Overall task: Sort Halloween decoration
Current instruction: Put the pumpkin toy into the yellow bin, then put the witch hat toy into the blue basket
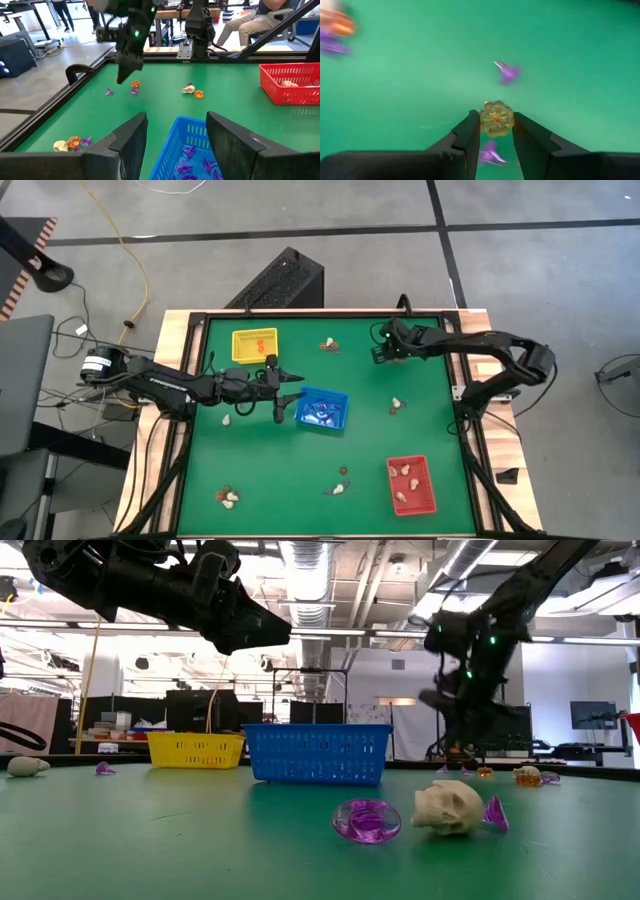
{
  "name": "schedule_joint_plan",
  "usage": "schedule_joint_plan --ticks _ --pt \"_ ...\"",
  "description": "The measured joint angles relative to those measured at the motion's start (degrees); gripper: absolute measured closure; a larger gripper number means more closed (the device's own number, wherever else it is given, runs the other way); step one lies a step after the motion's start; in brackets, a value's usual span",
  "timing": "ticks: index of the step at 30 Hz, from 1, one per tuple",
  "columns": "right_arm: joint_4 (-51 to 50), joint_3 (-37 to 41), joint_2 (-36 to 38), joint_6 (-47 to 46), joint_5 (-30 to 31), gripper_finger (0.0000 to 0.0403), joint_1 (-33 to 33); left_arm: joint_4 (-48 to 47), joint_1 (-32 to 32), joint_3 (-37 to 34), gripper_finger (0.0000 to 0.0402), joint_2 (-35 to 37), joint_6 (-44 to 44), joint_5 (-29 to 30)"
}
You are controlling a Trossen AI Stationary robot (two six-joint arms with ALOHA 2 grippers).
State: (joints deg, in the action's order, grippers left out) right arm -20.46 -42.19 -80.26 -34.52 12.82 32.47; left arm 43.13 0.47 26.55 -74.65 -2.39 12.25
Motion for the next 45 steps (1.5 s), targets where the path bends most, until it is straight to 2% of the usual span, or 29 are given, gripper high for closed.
schedule_joint_plan --ticks 5,10,13,17,20,23,29,34,36,41,45 --pt "9.6 -2.6 0.6 0.0 0.0 0.0271 -7.4 -2.1 0.0 0.0 0.0207 0.0 0.0 0.2" --pt "23.4 -7.9 -7.1 2.8 0.1 0.027 -14.7 -7.3 0.0 0.0 0.0207 3.3 -0.3 4.8" --pt "27.4 -15.6 -14.6 6.4 -0.5 0.027 -16.9 -14.9 0.0 0.0 0.0207 8.5 1.1 9.7" --pt "27.3 -29.7 -26.4 12.3 -1.6 0.027 -18.1 -27.1 0.7 0.0 0.0207 16.9 5.1 16.1" --pt "27.4 -41.0 -35.5 16.1 -1.7 0.0269 -18.5 -30.5 1.9 -0.8 0.0207 21.9 6.3 18.8" --pt "26.1 -52.8 -44.1 17.5 -3.0 0.0269 -18.5 -33.3 3.4 -1.5 0.0207 25.5 6.2 20.2" --pt "17.0 -74.2 -57.8 18.1 -6.8 0.0269 -17.6 -36.4 5.9 -1.5 0.0207 28.9 6.3 21.6" --pt "6.7 -86.9 -64.9 19.4 -7.1 0.0247 -17.4 -38.0 7.1 -1.5 0.0207 29.2 5.9 23.3" --pt "3.3 -89.7 -65.6 19.9 -7.2 0.0228 -17.3 -38.2 7.1 -1.5 0.0207 29.2 5.9 23.4" --pt "-0.9 -90.2 -63.4 21.3 -7.4 0.0175 -17.0 -39.2 7.1 -1.5 0.0207 29.2 5.9 23.4" --pt "-10.1 -90.2 -59.3 23.3 -8.9 0.0158 -16.6 -40.9 7.1 -1.5 0.0207 29.2 5.9 23.0"
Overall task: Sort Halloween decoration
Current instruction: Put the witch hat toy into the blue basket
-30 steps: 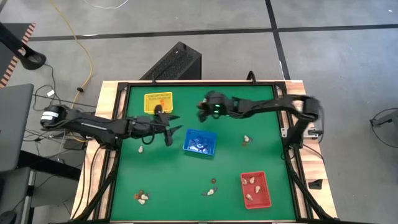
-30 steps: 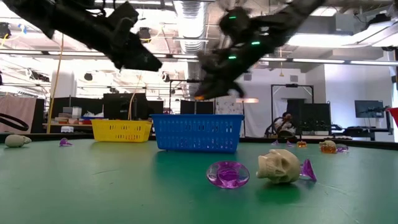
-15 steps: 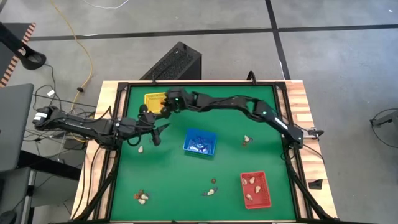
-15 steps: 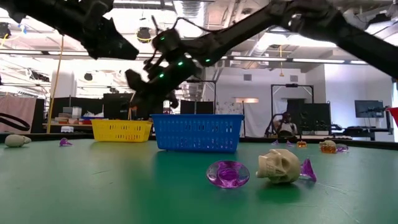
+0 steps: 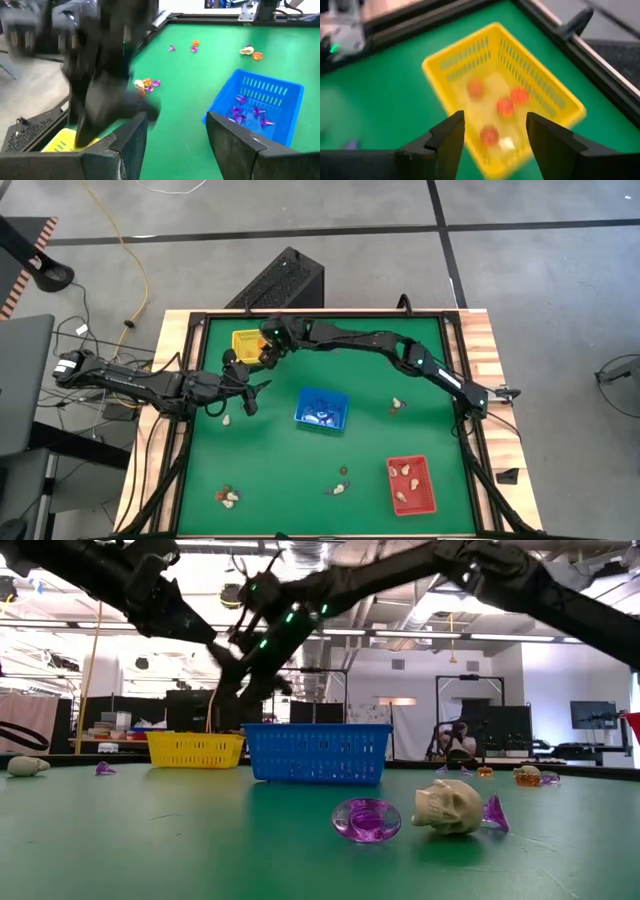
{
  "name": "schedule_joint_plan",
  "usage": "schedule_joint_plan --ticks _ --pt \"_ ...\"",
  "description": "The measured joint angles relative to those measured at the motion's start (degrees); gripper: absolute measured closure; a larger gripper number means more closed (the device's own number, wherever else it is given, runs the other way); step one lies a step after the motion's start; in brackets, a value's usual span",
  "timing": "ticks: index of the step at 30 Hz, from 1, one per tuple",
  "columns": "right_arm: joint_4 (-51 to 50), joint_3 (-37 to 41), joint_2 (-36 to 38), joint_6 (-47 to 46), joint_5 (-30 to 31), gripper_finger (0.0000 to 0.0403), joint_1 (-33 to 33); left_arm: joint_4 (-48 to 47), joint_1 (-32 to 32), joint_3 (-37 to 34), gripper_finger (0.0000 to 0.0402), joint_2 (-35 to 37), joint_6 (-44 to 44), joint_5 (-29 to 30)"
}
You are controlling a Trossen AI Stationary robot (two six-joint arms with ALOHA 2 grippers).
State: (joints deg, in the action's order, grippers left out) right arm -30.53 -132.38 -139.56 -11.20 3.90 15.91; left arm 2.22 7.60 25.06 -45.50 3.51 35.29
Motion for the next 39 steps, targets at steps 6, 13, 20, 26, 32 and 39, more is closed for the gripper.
schedule_joint_plan --ticks 6,13,20,26,32,39 --pt "-24.7 0.0 7.3 4.1 -1.1 0.0162 0.1 -1.7 0.0 0.0 0.0207 0.0 0.2 -0.4" --pt "-53.4 3.7 15.8 6.8 -2.7 0.0163 -5.4 -1.6 0.0 0.0 0.0207 0.0 1.0 -0.4" --pt "-49.0 33.1 33.9 2.3 -2.8 0.0163 -12.4 -1.3 0.0 0.0 0.0207 0.0 1.7 -0.4" --pt "-35.2 62.1 50.1 -11.4 -4.5 0.0163 -17.9 -1.2 0.0 0.0 0.0207 -0.7 1.7 -0.5" --pt "-20.3 75.8 57.2 -20.4 8.0 0.0163 -15.2 0.1 -0.2 0.0 0.0207 -0.7 1.7 -0.4" --pt "-14.5 77.5 52.5 -20.9 9.6 0.0163 -0.3 2.8 -0.2 0.0 0.0207 -0.7 2.4 -3.1"
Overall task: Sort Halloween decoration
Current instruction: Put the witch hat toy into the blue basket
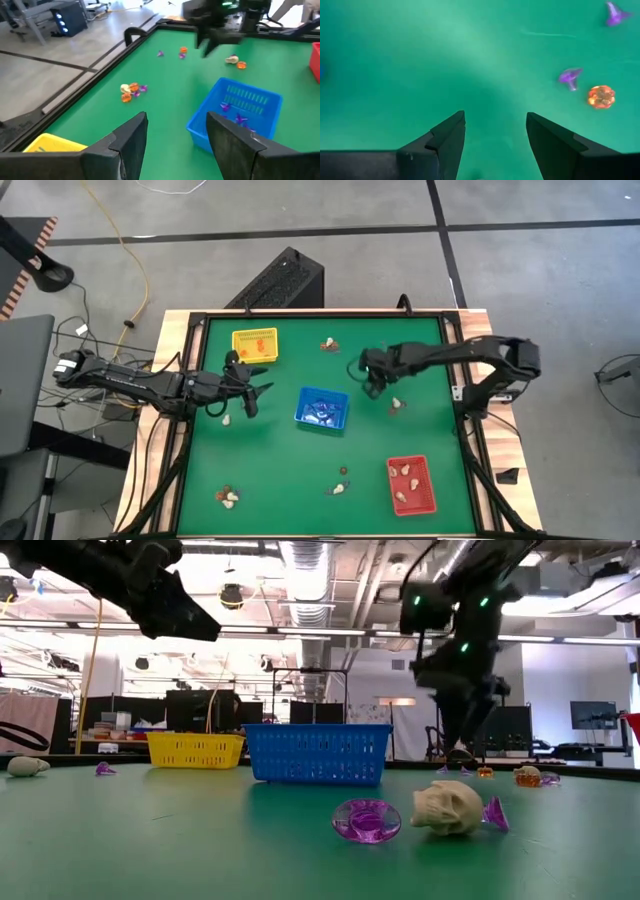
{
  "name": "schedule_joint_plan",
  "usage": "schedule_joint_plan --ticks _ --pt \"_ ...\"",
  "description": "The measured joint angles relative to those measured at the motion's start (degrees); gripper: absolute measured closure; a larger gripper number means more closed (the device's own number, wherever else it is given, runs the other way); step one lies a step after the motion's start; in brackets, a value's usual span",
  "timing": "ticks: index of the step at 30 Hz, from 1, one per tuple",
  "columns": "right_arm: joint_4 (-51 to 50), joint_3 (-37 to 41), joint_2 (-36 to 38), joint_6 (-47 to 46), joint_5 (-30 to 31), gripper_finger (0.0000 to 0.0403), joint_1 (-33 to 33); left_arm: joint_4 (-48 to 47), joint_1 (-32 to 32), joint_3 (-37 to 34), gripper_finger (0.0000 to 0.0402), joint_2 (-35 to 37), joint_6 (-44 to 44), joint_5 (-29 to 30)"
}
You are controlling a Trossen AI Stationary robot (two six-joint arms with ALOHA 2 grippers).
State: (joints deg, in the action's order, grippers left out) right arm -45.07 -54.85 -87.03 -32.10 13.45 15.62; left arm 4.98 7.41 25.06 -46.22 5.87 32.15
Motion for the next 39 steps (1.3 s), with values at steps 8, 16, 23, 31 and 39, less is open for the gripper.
schedule_joint_plan --ticks 8,16,23,31,39 --pt "2.0 0.0 -5.6 4.3 0.4 0.0163 9.3 0.1 0.0 0.0 0.0207 0.0 0.7 -0.3" --pt "4.0 0.0 -8.9 7.9 -1.5 0.0169 12.0 0.1 0.0 0.0 0.0207 0.0 0.7 -0.3" --pt "4.9 -0.1 -9.2 8.8 -4.2 0.0215 13.4 0.0 0.0 0.0 0.0207 0.0 0.0 -0.3" --pt "5.6 -0.1 -9.2 10.0 -4.7 0.0304 13.8 0.0 0.0 0.0 0.0207 0.0 0.0 -0.3" --pt "5.4 0.0 -7.9 11.0 -4.5 0.0347 12.0 0.0 0.0 0.0 0.0207 0.0 0.3 -0.3"
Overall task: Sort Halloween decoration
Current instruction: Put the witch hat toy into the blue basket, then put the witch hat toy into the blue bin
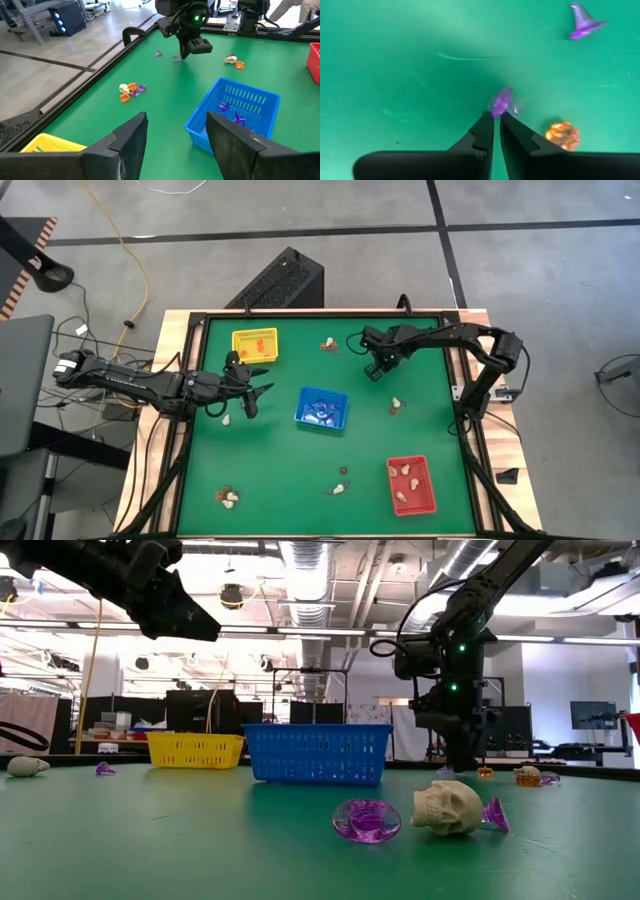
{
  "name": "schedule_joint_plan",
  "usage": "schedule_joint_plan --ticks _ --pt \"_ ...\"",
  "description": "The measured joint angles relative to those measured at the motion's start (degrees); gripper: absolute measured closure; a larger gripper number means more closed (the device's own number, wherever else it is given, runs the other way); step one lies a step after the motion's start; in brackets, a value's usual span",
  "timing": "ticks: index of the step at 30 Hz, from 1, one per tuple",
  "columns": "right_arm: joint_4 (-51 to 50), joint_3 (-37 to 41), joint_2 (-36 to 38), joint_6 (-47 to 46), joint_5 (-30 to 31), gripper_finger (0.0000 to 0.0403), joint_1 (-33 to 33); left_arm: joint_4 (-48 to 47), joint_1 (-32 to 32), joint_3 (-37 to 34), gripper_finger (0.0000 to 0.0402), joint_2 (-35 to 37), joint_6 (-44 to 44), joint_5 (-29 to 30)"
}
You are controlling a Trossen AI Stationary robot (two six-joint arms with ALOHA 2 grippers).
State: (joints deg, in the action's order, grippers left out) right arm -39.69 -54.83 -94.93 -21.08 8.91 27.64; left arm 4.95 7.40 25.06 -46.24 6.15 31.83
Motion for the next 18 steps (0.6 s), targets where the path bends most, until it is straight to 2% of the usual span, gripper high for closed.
schedule_joint_plan --ticks 7,11,15,18 --pt "-1.2 0.0 5.0 -2.3 -4.6 0.0374 -4.0 0.0 0.0 0.0 0.0207 0.0 0.0 0.0" --pt "1.0 0.0 7.7 -4.2 -3.5 0.0379 -6.5 0.0 0.0 0.0 0.0207 0.0 -0.4 0.0" --pt "9.4 0.0 7.3 -4.0 -0.2 0.0354 -6.3 0.0 0.0 0.0 0.0207 0.0 -0.4 0.0" --pt "16.5 -0.1 5.1 -3.9 -0.5 0.033 -3.8 0.0 0.0 0.0 0.0207 0.0 -0.2 0.0"
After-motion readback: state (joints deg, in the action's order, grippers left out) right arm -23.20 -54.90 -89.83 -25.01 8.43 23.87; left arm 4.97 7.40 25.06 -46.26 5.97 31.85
